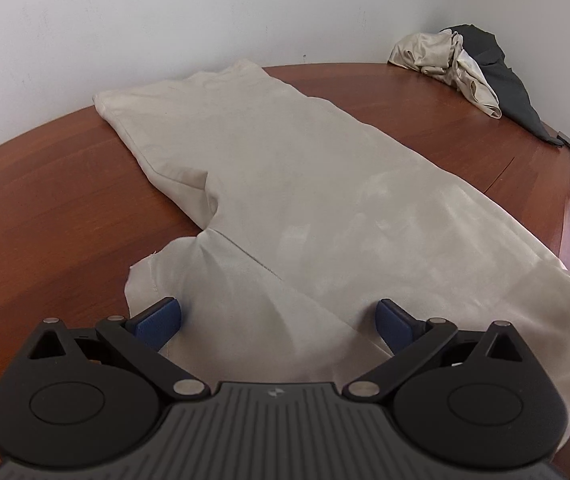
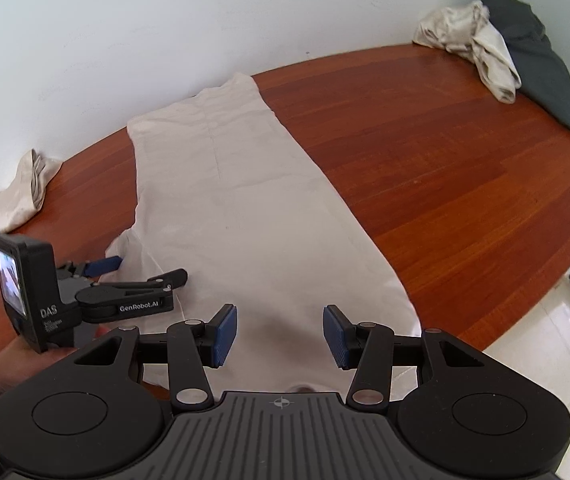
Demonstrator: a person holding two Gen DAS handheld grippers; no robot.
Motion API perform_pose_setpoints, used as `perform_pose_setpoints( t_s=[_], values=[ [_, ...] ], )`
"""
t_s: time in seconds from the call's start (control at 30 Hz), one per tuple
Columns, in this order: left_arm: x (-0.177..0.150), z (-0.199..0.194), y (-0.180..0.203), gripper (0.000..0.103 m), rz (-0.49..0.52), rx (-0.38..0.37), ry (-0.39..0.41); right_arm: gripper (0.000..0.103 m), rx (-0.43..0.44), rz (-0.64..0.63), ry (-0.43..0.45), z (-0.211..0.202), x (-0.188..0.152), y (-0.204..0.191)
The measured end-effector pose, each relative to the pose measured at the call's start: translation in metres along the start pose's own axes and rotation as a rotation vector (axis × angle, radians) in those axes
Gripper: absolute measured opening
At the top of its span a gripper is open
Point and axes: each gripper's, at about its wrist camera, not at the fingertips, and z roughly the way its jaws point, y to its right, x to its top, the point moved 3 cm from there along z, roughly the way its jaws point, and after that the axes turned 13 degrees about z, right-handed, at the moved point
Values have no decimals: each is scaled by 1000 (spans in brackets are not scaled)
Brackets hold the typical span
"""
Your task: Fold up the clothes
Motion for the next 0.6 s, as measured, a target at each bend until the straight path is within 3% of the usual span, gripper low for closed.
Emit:
perform_pose_setpoints(
  t_s=[0.3,0.6],
  values=[
    [-9,2,9,103,71,38,59,51,6,42,-14,4,8,-2],
    [-13,0,10,103,71,45,83,51,-8,24,-8,1,9,-10]
  ],
)
